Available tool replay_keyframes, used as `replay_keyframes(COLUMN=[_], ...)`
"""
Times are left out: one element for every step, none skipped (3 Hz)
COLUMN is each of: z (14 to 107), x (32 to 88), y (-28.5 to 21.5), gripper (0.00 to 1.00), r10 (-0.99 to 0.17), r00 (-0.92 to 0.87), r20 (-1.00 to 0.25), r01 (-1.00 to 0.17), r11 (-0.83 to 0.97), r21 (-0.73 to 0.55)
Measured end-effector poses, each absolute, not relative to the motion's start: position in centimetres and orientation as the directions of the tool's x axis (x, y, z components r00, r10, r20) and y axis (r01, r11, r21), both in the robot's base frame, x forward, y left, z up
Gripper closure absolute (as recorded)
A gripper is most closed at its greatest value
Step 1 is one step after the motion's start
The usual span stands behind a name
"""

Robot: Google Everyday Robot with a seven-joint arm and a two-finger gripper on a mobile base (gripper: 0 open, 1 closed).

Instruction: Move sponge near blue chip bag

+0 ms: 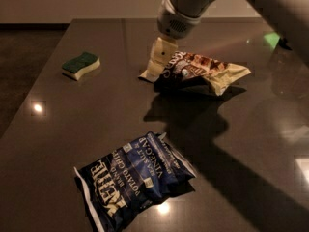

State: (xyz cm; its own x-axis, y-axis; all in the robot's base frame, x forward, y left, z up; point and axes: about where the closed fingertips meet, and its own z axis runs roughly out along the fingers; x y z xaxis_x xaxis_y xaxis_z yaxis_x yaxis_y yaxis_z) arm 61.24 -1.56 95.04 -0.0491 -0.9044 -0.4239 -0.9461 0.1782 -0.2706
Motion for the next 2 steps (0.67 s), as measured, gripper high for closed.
replay_keyframes(z=[93.0, 90.2], x=[65.0, 70.3], y=[2.1, 6.8], gripper=[0.00, 0.00], r10=[-0.912, -0.895], r00=[-0.057, -0.111], r20=[-0.407, -0.432], r01=[-0.955, -0.961], r11=[0.169, 0.208], r21=[-0.245, -0.184])
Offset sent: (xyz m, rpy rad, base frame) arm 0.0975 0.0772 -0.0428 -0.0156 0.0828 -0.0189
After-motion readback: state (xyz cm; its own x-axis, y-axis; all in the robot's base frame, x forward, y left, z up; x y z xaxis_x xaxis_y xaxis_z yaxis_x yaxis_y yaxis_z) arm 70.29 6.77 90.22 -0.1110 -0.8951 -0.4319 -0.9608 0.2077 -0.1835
